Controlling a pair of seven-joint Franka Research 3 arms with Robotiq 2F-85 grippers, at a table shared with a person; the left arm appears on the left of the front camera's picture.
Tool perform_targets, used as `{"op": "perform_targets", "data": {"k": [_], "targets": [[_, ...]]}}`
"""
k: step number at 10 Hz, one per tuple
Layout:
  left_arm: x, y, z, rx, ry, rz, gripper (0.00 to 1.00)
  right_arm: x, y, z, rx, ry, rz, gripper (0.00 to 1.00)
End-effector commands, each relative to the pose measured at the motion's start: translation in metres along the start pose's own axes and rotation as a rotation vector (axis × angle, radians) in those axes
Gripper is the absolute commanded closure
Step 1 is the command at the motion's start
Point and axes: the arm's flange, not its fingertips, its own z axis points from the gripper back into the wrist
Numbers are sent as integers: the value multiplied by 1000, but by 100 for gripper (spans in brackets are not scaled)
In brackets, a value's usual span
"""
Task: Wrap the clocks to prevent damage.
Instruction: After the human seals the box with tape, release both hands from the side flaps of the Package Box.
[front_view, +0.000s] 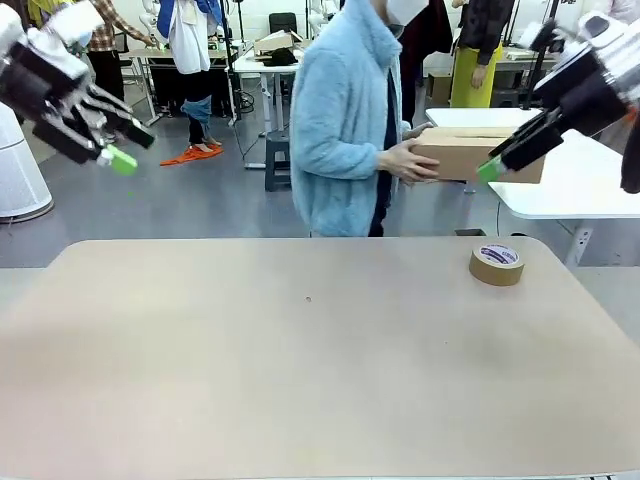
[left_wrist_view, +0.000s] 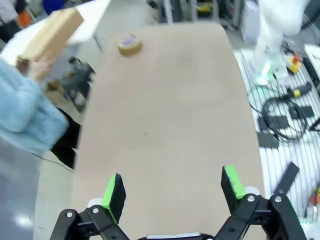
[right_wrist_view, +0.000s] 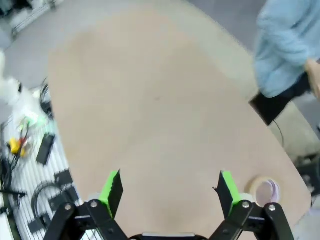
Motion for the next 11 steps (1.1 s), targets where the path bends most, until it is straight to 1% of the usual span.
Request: {"op": "perform_targets", "data": {"k": [1,2,3,4,5,6,7,9,10,11], "targets": [[-2,0,20,166,-128,88,0,-21,5,14,-133,-54,-170,0],[-10,-1,26,242,-163,142,0,-30,5,20,-141,-118,-189,0],[-18,1,32,230,-204,182,0,-36,5,24,-123,-204,-151,0],[-30,3,36,199,-235,208,0,-45,6,28,-75,-336,-34,0],[-41,-2,41,214,-236,226,0,-55,6,30,-46,-401,37,0],[-52,-2,43,216,-238,256,0,-64,5,31,-68,-441,90,0],[-62,-1,47,232,-229,274,0,-69,3,30,-72,-458,89,0],[-73,0,53,255,-227,283,0,-78,1,27,-16,-382,28,0],[-76,4,57,254,-212,280,0,-78,0,26,28,-360,21,0],[-79,4,58,230,-203,266,0,-78,0,28,42,-333,30,0]]}}
